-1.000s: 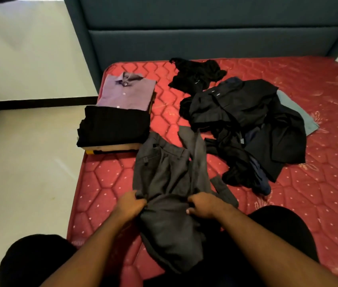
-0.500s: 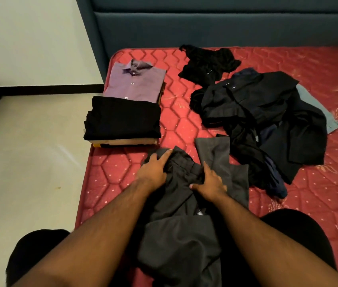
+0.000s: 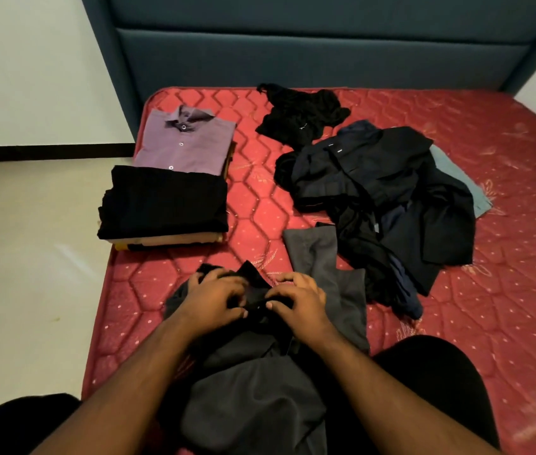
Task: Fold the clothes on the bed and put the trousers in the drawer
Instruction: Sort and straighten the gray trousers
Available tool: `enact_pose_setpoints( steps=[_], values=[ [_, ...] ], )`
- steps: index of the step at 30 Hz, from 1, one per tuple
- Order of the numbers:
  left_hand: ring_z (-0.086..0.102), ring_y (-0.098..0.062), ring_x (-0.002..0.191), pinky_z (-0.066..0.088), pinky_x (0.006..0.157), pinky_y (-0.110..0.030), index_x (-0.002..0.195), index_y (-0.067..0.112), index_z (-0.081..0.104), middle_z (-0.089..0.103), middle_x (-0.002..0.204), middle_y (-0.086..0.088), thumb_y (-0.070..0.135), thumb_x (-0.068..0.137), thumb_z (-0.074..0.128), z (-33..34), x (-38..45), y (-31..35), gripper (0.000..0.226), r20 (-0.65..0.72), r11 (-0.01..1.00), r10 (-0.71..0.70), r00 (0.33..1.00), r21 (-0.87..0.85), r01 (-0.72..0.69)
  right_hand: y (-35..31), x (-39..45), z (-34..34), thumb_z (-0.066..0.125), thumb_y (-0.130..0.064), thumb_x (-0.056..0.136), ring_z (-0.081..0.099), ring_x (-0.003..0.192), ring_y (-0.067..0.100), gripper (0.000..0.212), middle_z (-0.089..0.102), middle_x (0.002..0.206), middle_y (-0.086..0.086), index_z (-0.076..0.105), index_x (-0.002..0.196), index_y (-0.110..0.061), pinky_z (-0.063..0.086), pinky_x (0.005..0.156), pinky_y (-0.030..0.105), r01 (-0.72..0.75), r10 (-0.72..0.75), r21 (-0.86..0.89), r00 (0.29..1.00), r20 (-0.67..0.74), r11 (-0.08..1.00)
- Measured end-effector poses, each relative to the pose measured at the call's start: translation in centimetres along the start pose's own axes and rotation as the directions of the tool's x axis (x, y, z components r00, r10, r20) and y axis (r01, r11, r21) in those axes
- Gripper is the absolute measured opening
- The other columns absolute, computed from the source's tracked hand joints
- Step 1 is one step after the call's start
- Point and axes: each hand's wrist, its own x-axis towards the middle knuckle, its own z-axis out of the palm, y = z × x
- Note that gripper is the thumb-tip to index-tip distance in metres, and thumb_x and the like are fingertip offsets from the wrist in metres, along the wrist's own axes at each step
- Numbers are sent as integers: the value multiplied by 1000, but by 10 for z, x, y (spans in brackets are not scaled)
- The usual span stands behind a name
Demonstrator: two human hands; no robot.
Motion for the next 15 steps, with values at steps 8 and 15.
enact_pose_setpoints(
  steps=[8,15],
  values=[
    [64,-21,105,51,87,-38,116,46,40,66,116,8,41,91,51,21,-58,-3,27,-154,963,-17,988,-270,-26,4,-19,30,77,0,71,52,120,15,81,51,134,-1,42,143,-16,42,105,26,-202,202,355,979,37,913],
    [53,-5,91,34,91,-3,130,12,62,64,98,-5,12,71,75,38,-82,-31,61,-199,915,123,972,-355,-189,10,-12,37,68,5,79,58,116,28,45,63,121,12,62,123,-4,36,91,12,-333,325,238,943,72,913]
  ],
)
